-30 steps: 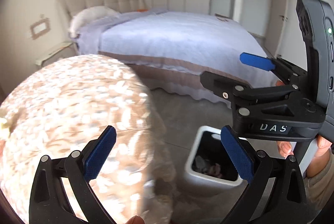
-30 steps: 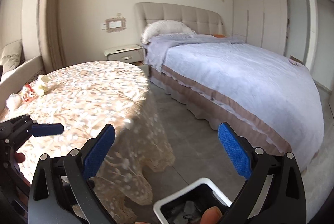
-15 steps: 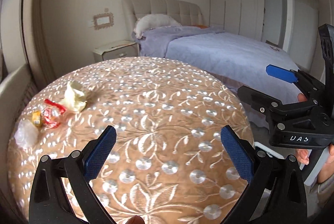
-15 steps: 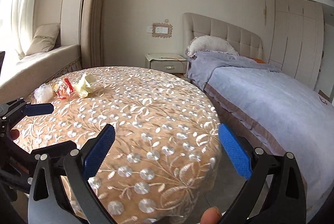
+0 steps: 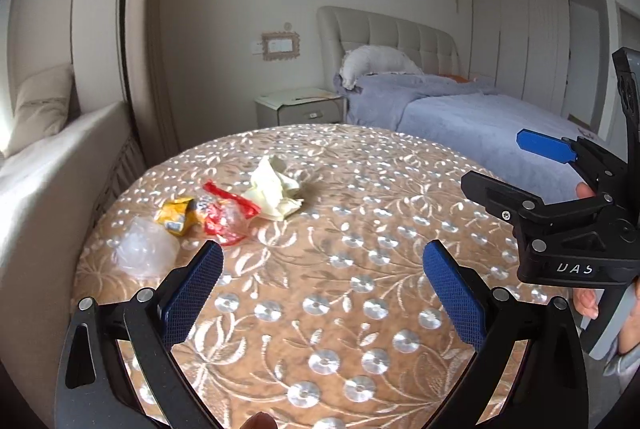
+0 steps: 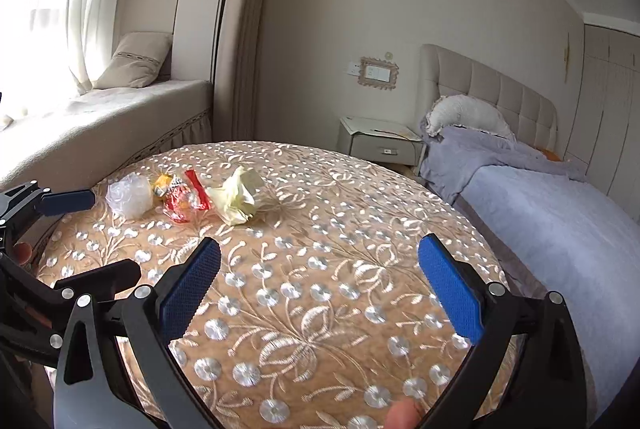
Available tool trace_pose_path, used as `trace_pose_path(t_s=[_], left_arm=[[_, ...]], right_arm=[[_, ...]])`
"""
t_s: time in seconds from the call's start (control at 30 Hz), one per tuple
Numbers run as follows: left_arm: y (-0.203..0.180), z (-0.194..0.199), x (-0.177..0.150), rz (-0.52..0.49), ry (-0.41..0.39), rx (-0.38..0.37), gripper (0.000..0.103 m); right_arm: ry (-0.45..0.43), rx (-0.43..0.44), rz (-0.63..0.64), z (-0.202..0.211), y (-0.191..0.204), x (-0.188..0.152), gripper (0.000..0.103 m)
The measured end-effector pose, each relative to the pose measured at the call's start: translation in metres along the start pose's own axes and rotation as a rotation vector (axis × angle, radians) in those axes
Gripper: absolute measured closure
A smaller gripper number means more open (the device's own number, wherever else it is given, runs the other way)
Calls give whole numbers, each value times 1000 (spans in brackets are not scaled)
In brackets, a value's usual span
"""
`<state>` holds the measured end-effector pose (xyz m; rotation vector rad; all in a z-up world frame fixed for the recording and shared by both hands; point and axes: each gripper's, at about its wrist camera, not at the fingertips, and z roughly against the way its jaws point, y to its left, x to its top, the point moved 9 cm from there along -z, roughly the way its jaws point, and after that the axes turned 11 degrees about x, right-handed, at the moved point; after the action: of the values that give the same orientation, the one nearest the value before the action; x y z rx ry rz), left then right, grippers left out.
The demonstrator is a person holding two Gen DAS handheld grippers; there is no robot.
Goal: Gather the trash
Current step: 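Return both tools to the table, then grasp the clear plastic bag with the left tool while the right tool grasps the pale yellow paper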
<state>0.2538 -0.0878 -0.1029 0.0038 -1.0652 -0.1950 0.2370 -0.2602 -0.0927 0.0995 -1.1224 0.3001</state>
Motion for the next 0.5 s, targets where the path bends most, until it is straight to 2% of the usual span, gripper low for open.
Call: trace_pose_path(t_s=[0.1,0.2,0.33,0.5], left_arm=[[27,-12,3,41,0,70,5],[51,-23,3,87,13,95,5],[71,-40,2,67,25,145,5],[101,-63,6,79,52,199,5]], right_arm=[[12,32,1,-22,11,11,4],[30,48,18,-45,22,19,5],[51,22,89,-72,34,26,4],[81,52,154,-108,54,34,4]])
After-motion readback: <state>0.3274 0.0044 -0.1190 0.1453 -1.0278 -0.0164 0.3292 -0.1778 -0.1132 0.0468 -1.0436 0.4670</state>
